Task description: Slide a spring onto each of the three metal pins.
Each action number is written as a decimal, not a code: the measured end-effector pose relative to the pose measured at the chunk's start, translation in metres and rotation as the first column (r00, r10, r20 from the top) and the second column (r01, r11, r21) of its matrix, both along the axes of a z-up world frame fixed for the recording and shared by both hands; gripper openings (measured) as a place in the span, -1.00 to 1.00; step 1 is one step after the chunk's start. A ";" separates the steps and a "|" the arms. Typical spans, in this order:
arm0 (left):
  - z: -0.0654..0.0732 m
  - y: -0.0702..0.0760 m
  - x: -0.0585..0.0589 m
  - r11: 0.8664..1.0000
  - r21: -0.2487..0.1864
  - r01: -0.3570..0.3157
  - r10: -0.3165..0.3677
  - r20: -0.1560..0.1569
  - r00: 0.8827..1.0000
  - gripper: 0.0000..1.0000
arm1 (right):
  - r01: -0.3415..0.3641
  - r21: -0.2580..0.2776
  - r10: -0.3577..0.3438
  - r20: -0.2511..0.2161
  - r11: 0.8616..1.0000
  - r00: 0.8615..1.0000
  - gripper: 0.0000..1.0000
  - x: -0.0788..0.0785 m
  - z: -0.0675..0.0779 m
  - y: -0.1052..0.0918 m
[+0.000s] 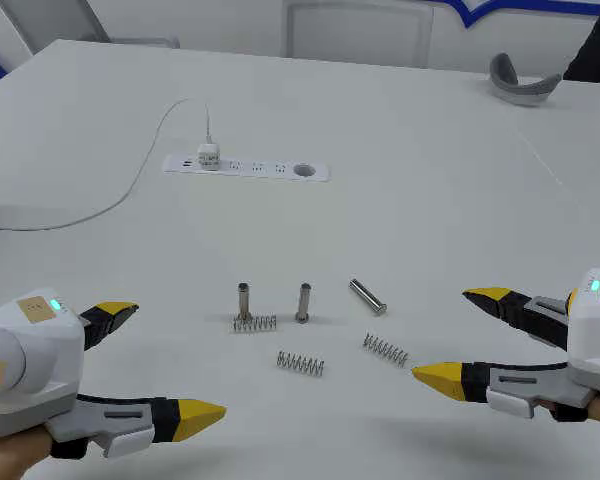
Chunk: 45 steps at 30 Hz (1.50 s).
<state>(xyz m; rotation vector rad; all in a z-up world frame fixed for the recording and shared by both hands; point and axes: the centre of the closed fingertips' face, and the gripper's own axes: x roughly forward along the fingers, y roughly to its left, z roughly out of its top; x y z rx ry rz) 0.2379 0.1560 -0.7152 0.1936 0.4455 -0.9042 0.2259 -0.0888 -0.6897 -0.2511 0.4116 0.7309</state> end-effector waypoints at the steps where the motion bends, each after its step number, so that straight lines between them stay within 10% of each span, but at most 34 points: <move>1: 0.000 0.000 0.000 1.000 0.000 0.001 -0.001 -0.002 1.000 0.99 | -0.001 -0.001 0.001 -0.001 1.000 1.000 0.46 0.000 0.000 0.000; 45: -0.001 -0.005 -0.002 1.000 -0.007 -0.001 0.001 -0.008 1.000 0.97 | 0.038 -0.009 -0.038 0.001 0.999 0.999 0.27 0.022 0.015 -0.003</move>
